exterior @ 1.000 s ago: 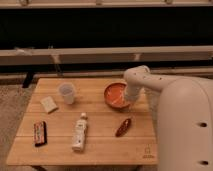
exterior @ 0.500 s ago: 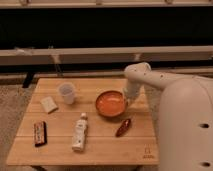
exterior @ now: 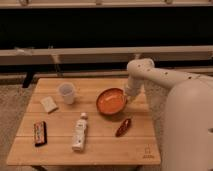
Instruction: Pick up the ceramic bowl
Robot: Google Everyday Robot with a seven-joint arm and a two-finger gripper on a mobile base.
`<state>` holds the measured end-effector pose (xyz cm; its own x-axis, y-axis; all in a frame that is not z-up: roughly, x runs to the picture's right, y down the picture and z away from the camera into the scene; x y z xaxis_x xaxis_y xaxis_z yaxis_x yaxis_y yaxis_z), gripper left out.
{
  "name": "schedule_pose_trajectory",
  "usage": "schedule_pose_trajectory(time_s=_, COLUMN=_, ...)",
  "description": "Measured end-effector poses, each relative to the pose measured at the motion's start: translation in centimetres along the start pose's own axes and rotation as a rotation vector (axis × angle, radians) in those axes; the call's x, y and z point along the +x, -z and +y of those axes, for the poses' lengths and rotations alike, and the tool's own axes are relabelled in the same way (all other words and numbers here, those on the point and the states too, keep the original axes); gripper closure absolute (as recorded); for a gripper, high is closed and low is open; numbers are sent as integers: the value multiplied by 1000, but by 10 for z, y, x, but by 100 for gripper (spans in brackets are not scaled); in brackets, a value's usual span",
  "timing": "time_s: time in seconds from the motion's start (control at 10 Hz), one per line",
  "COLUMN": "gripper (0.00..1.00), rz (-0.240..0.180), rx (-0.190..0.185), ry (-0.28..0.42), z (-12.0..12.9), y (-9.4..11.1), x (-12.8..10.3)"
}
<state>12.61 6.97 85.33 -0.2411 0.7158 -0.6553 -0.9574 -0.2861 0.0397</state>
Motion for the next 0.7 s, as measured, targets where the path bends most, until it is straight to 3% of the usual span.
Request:
schedule_pose_trajectory(time_s=0.3, gripper=91, rz=-28, rx=-54, ry=40, z=2, y=24, x=14)
schedule_pose_trajectory(time_s=0.7, gripper=91, rz=-100, rx=-115, ry=114, z=19, y=97, x=32)
